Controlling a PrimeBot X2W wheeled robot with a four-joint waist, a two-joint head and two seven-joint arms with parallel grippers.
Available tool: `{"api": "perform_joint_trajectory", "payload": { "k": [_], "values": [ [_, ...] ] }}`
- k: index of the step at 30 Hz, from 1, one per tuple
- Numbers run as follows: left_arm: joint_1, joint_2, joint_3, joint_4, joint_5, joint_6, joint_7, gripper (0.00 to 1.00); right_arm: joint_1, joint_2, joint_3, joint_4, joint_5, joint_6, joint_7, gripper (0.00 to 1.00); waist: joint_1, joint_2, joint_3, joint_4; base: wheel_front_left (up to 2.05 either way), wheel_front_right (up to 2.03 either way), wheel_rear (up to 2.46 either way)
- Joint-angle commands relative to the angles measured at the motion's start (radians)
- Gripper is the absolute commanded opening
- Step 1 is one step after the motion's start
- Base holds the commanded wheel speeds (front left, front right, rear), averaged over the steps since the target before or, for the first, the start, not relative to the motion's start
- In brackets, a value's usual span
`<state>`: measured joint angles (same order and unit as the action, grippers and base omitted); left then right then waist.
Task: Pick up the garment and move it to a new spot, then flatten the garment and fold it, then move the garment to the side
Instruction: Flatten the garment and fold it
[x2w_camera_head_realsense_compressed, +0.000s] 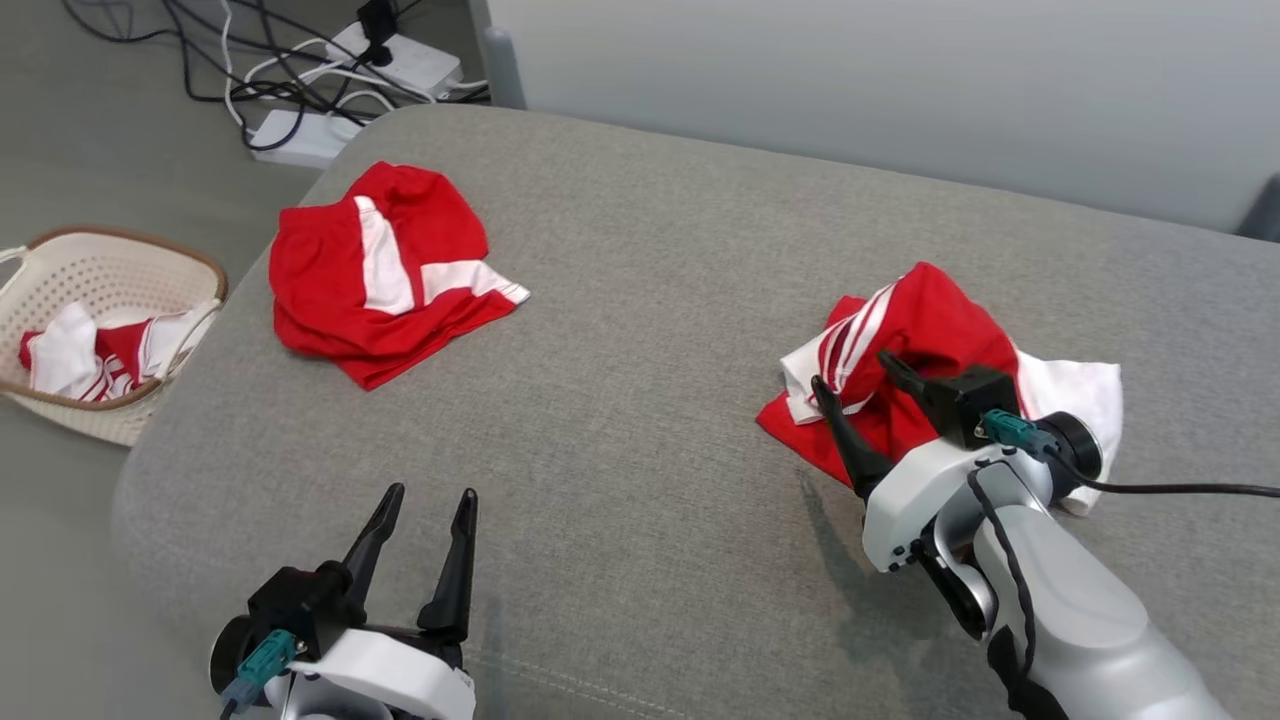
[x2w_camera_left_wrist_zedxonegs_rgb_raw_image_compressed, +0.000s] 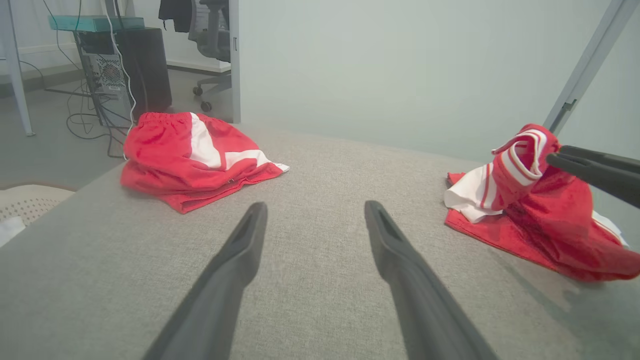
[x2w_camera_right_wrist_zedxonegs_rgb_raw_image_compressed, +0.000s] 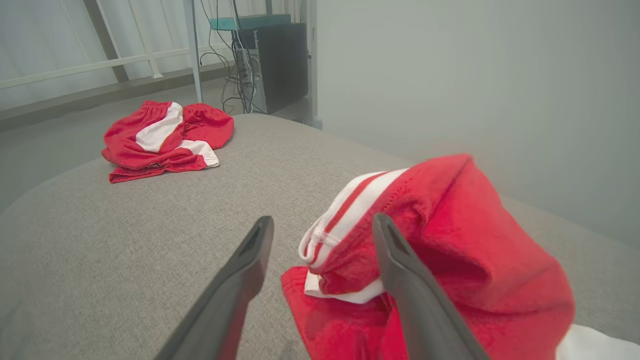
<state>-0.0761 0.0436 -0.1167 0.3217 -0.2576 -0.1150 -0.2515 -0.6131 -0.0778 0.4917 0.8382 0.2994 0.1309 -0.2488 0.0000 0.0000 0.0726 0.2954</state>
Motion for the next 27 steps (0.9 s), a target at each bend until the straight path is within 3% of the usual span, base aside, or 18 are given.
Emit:
{"api": "perform_joint_trajectory", "payload": {
  "k": [1, 8, 9, 10, 11, 12, 18, 27],
  "values": [
    [-0.056, 0.007, 0.017, -0.031, -0.016, -0.009, -0.01, 1.0, -0.043, 0.015, -0.013, 0.014, -0.022, 0.0, -0.013, 1.0, 0.0, 0.0, 0.044, 0.049, 0.0, 0.0, 0.0],
    [-0.075, 0.007, 0.005, -0.031, -0.033, -0.008, -0.01, 1.0, -0.058, 0.024, -0.108, 0.091, -0.121, 0.0, -0.013, 1.0, 0.0, 0.0, 0.069, 0.074, 0.0, 0.0, 0.0],
    [-0.077, 0.007, 0.003, -0.03, -0.034, -0.009, -0.01, 1.0, -0.059, 0.025, -0.121, 0.101, -0.135, 0.0, -0.013, 0.85, 0.0, 0.0, 0.07, 0.075, 0.0, 0.0, 0.0],
    [-0.079, 0.007, 0.002, -0.028, -0.036, -0.009, -0.01, 1.0, -0.06, 0.026, -0.131, 0.106, -0.146, 0.0, -0.013, 0.45, 0.0, 0.0, 0.071, 0.076, 0.0, 0.0, 0.0],
    [-0.081, 0.007, 0.0, -0.027, -0.038, -0.009, -0.01, 1.0, -0.06, 0.026, -0.141, 0.107, -0.154, 0.0, -0.013, 0.29, 0.0, 0.0, 0.071, 0.077, 0.0, 0.0, 0.0],
    [-0.083, 0.007, -0.003, -0.028, -0.04, -0.009, -0.01, 1.0, -0.061, 0.027, -0.147, 0.104, -0.159, 0.0, -0.013, 0.0, 0.0, 0.0, 0.072, 0.078, 0.0, 0.0, 0.0],
    [-0.085, 0.007, -0.025, -0.031, -0.044, -0.011, -0.01, 1.0, -0.056, 0.027, -0.116, 0.036, -0.101, 0.0, -0.013, 0.0, 0.0, 0.0, 0.063, 0.077, 0.0, 0.0, 0.0],
    [-0.065, 0.007, -0.064, -0.016, -0.052, -0.013, -0.01, 1.0, -0.156, 0.027, 0.024, -0.196, 0.046, 0.0, -0.013, 0.0, 0.0, 0.0, 0.037, 0.053, 0.0, 0.0, 0.0]
  ]
}}
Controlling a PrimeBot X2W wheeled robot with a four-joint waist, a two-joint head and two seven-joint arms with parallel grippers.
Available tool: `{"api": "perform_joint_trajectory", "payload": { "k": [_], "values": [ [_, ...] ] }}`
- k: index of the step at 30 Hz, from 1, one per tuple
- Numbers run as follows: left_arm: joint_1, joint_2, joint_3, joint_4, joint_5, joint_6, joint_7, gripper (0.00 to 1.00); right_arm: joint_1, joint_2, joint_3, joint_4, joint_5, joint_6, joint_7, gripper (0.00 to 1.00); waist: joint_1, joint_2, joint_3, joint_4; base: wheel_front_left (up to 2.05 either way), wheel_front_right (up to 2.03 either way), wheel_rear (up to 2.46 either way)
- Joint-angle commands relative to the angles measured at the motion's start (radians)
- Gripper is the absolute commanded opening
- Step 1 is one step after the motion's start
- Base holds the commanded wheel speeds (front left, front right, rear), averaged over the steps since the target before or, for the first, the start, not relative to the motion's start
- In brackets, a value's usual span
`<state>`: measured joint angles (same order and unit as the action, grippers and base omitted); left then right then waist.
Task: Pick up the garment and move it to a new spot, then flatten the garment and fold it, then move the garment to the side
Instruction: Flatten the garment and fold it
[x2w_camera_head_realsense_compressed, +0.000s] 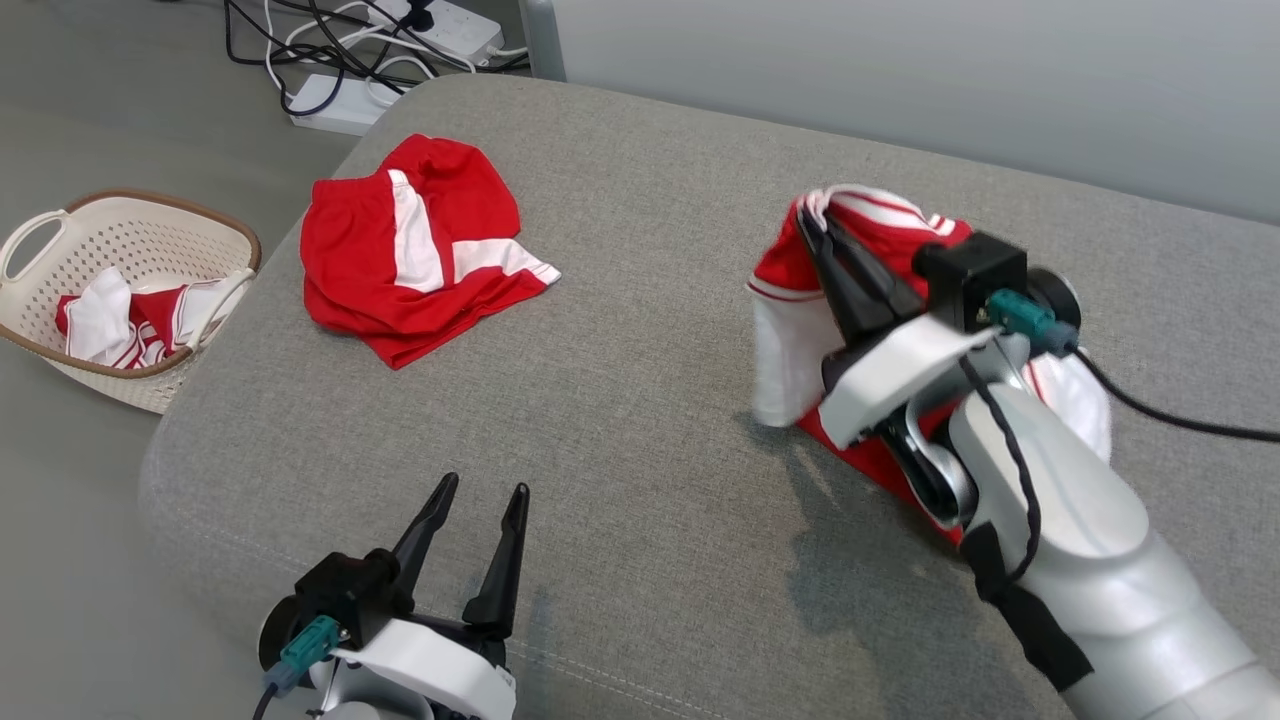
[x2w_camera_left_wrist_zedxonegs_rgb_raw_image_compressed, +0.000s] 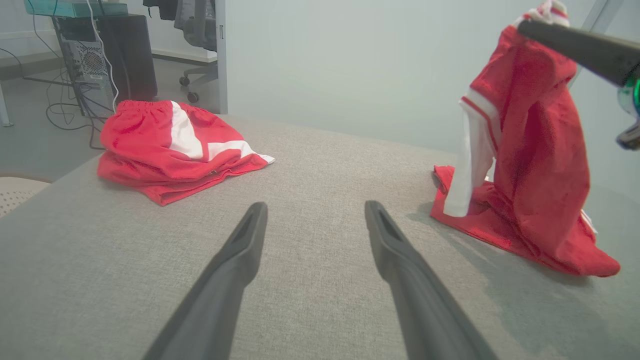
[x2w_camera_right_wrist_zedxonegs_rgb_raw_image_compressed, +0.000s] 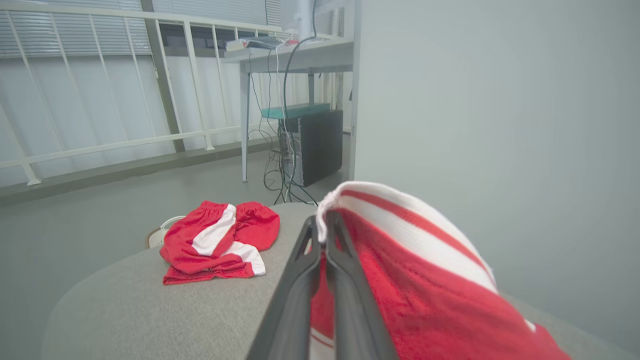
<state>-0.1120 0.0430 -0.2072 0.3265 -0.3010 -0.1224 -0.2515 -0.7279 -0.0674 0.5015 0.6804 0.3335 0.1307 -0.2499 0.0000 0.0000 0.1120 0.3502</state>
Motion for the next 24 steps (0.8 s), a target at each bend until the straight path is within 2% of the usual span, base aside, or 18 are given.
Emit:
{"api": "perform_joint_trajectory", "payload": {
  "k": [1, 6, 10, 13, 19, 20, 24],
  "values": [
    [-0.029, 0.007, 0.018, -0.018, -0.012, -0.006, -0.01, 1.0, -0.065, 0.017, 0.023, -0.051, 0.021, 0.0, -0.012, 0.0, 0.0, 0.0, -0.004, -0.002, 0.0, 0.0, 0.0],
    [-0.039, 0.007, -0.035, -0.009, -0.022, -0.007, -0.01, 1.0, -0.211, 0.017, 0.049, -0.084, 0.063, 0.0, -0.012, 0.0, 0.0, 0.0, -0.016, 0.021, 0.0, 0.0, 0.0],
    [-0.04, 0.007, -0.057, -0.011, -0.036, -0.002, -0.01, 1.0, -0.301, 0.017, -0.007, -0.091, 0.072, 0.0, -0.012, 0.0, 0.0, 0.0, -0.026, 0.033, 0.0, 0.0, 0.0],
    [-0.03, 0.007, -0.052, -0.017, -0.036, 0.006, -0.01, 1.0, -0.301, -0.002, -0.064, -0.113, 0.093, 0.0, -0.012, 0.0, 0.0, 0.0, -0.032, 0.018, 0.0, 0.0, 0.0],
    [-0.024, 0.007, -0.045, -0.037, -0.038, 0.007, -0.01, 1.0, -0.145, -0.125, -0.036, -0.144, 0.185, 0.0, -0.012, 0.0, 0.0, 0.0, -0.02, -0.053, 0.0, 0.0, 0.0],
    [-0.024, 0.007, -0.045, -0.037, -0.038, 0.007, -0.01, 1.0, -0.145, -0.125, -0.036, -0.144, 0.185, 0.0, -0.012, 0.0, 0.0, 0.0, -0.02, -0.053, 0.0, 0.0, 0.0],
    [-0.045, 0.007, -0.06, -0.05, -0.043, 0.005, -0.01, 1.0, 0.013, -0.246, -0.048, -0.109, 0.244, 0.0, -0.012, 0.0, 0.0, 0.0, -0.001, -0.109, 0.0, 0.0, 0.0]
  ]
}}
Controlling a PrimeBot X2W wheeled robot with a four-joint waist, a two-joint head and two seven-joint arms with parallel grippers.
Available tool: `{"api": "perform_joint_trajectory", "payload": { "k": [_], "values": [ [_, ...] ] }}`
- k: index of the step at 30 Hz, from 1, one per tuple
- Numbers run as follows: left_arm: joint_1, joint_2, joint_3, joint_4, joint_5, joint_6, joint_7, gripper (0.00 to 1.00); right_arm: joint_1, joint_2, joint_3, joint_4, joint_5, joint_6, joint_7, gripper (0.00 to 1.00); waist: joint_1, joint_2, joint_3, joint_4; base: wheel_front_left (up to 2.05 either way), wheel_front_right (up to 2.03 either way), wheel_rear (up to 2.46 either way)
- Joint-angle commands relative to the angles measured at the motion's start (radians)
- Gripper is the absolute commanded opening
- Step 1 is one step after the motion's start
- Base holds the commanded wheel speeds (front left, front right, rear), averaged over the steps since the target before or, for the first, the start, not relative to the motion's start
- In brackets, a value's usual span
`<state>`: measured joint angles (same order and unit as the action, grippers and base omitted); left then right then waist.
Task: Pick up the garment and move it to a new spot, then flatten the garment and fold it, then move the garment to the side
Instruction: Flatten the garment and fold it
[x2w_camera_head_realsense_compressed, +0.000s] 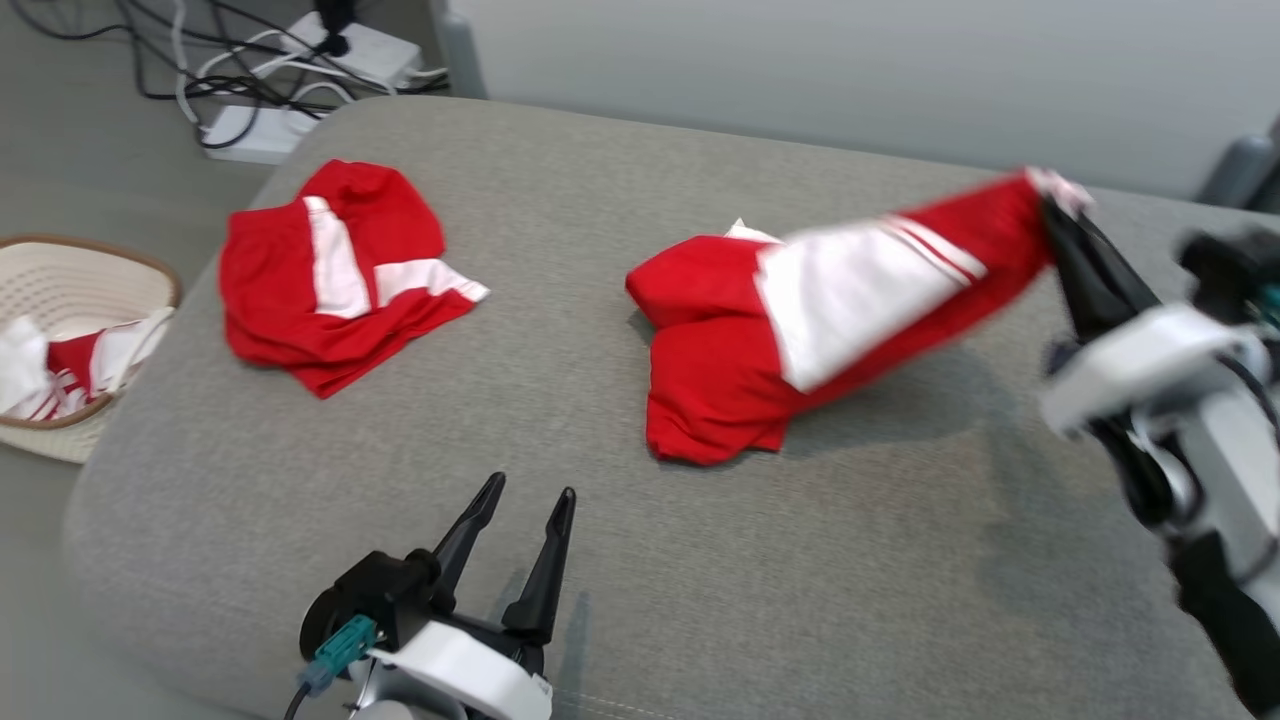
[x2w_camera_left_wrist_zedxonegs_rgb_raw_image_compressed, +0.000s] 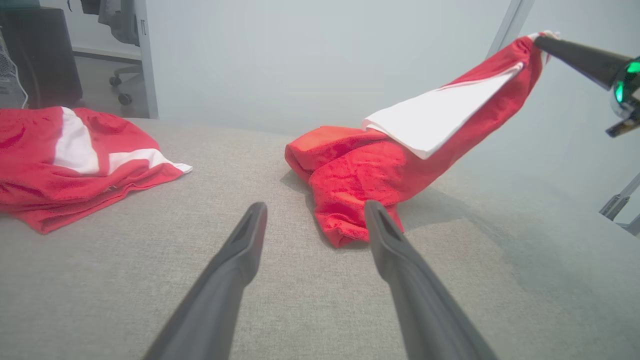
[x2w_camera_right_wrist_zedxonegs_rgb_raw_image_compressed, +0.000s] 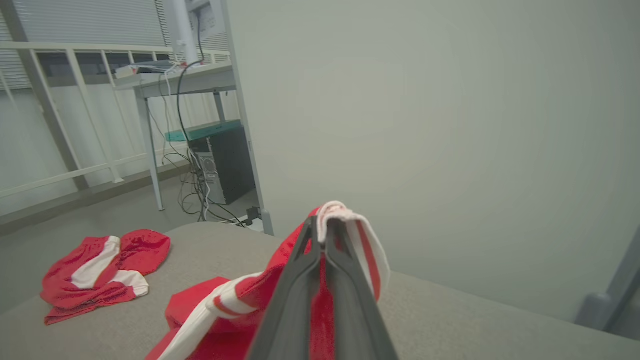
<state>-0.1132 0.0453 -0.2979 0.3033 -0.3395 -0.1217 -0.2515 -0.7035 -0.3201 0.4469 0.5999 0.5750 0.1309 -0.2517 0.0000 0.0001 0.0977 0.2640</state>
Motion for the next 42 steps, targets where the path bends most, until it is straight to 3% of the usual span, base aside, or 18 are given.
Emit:
{"api": "perform_joint_trajectory", "payload": {
  "k": [1, 7, 17, 18, 19, 29, 42],
  "values": [
    [-0.052, 0.005, 0.024, -0.03, -0.006, 0.003, -0.01, 1.0, 0.024, -0.016, -0.01, -0.012, 0.014, 0.0, -0.01, 0.0, 0.0, -0.0001, 0.019, -0.035, 0.0, 0.0, 0.0],
    [-0.104, 0.005, -0.014, -0.035, -0.004, -0.001, -0.01, 1.0, 0.177, -0.066, -0.1, 0.064, 0.046, 0.0, -0.01, 0.0, 0.0, -0.0001, 0.048, -0.091, 0.0, 0.0, 0.0],
    [-0.185, 0.005, -0.06, -0.026, 0.016, -0.007, -0.01, 1.0, 0.247, -0.031, -0.257, 0.134, -0.012, 0.0, -0.01, 0.0, 0.0, -0.0001, 0.075, -0.134, 0.0, 0.0, 0.0],
    [-0.19, 0.005, -0.064, -0.021, 0.017, -0.007, -0.01, 1.0, 0.25, -0.024, -0.275, 0.144, -0.02, 0.0, -0.01, 0.32, 0.0, -0.0001, 0.075, -0.139, 0.0, 0.0, 0.0],
    [-0.194, 0.005, -0.067, -0.016, 0.017, -0.007, -0.01, 1.0, 0.25, -0.016, -0.283, 0.156, -0.03, 0.0, -0.01, 1.0, 0.0, -0.0001, 0.075, -0.145, 0.0, 0.0, 0.0],
    [-0.252, 0.005, -0.082, 0.061, 0.029, -0.009, -0.01, 1.0, 0.245, 0.048, -0.402, 0.063, -0.19, 0.0, -0.01, 1.0, 0.0, -0.0001, 0.061, -0.208, 0.0, 0.0, 0.0],
    [-0.459, 0.047, -0.084, 0.316, 0.089, -0.009, -0.01, 1.0, 0.25, 0.134, -0.32, -0.046, -0.239, 0.0, -0.01, 1.0, 0.0, -0.0001, 0.114, -0.34, 0.0, 0.0, 0.0]
  ]
}}
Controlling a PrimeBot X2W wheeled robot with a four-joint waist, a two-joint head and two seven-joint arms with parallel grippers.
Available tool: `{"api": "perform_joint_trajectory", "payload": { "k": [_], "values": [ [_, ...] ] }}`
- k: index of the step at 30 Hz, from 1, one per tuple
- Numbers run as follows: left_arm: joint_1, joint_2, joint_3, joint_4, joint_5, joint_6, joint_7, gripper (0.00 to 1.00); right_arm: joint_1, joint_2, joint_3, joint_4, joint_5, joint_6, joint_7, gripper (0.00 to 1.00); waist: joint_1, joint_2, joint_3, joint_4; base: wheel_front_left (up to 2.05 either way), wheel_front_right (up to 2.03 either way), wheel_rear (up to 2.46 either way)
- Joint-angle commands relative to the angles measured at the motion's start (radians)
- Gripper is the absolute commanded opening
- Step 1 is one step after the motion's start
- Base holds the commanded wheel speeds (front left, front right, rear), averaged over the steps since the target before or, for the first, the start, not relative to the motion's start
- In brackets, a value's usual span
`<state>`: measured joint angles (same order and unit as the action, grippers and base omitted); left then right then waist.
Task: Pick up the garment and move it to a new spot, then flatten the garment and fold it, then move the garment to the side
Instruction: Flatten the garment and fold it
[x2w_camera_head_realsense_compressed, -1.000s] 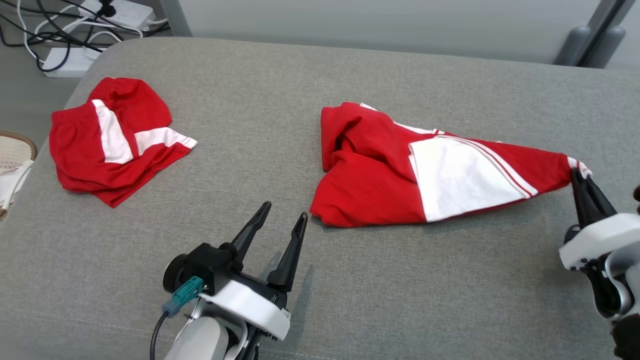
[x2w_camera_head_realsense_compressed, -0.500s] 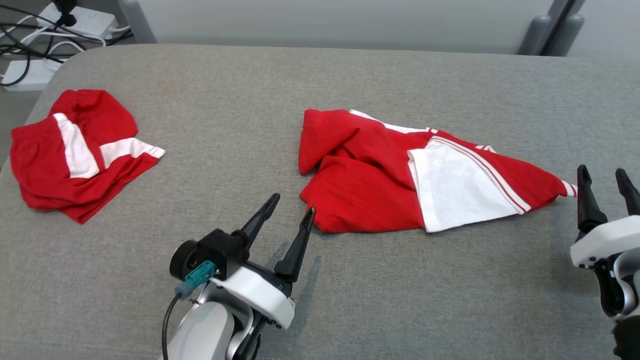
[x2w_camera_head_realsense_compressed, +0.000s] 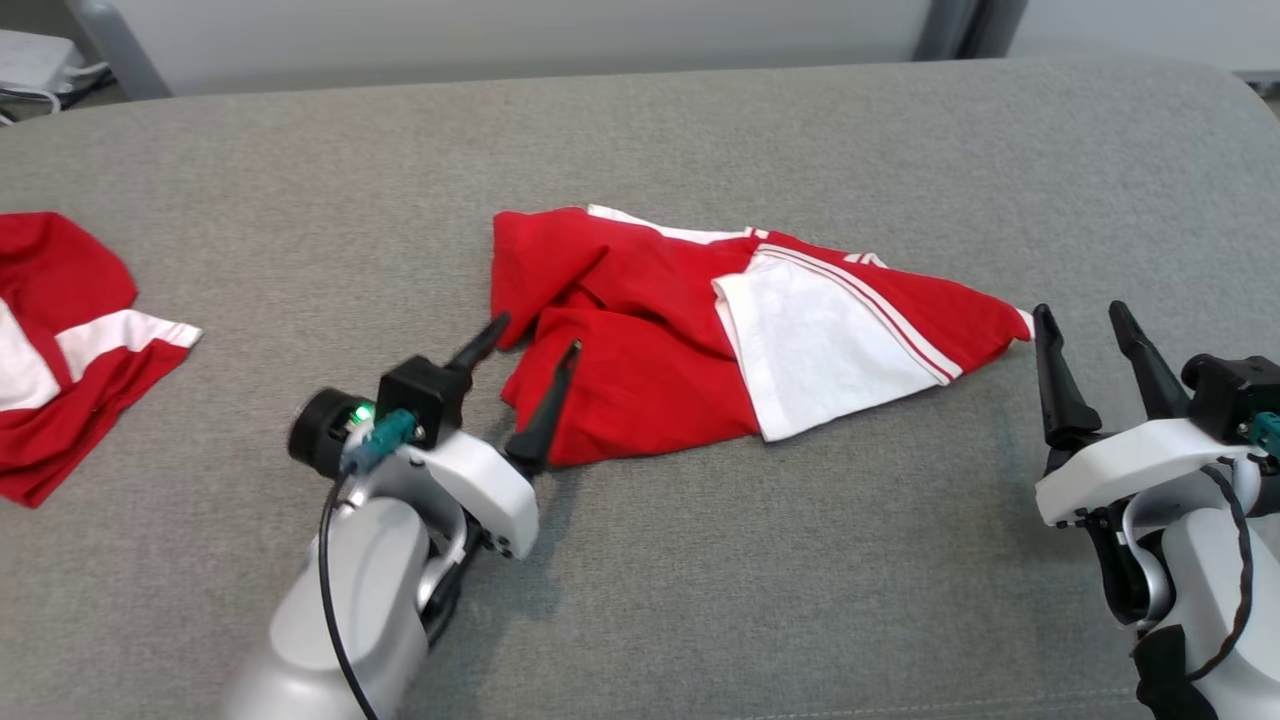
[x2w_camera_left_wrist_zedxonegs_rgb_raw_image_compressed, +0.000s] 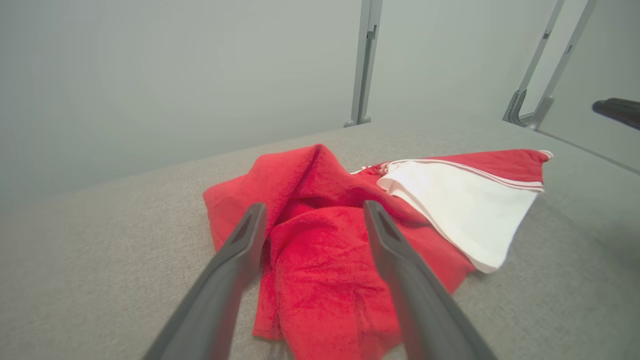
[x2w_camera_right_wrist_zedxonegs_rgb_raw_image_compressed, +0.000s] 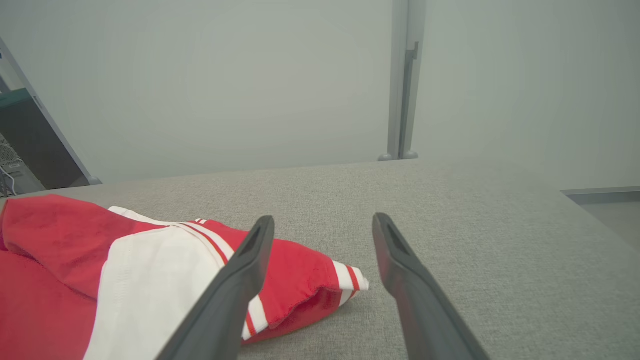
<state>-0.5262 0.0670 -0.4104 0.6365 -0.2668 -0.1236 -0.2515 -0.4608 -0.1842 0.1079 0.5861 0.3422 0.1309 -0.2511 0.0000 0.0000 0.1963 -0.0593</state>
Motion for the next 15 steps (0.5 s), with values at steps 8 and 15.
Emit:
{"api": "perform_joint_trajectory", "payload": {
  "k": [8, 15],
  "values": [
    [-0.218, 0.062, 0.008, 0.247, 0.073, 0.016, -0.003, 1.0, 0.003, 0.025, 0.062, -0.039, 0.0, 0.0, -0.011, 1.0, 0.0, 0.0, 0.052, -0.064, 0.0, 0.0, 0.0],
    [-0.318, 0.082, -0.016, 0.399, 0.111, 0.053, -0.004, 1.0, -0.024, 0.05, 0.088, -0.043, 0.009, 0.0, -0.011, 1.0, 0.0, 0.0, 0.091, -0.099, 0.0, 0.0, 0.0]
  ]
}}
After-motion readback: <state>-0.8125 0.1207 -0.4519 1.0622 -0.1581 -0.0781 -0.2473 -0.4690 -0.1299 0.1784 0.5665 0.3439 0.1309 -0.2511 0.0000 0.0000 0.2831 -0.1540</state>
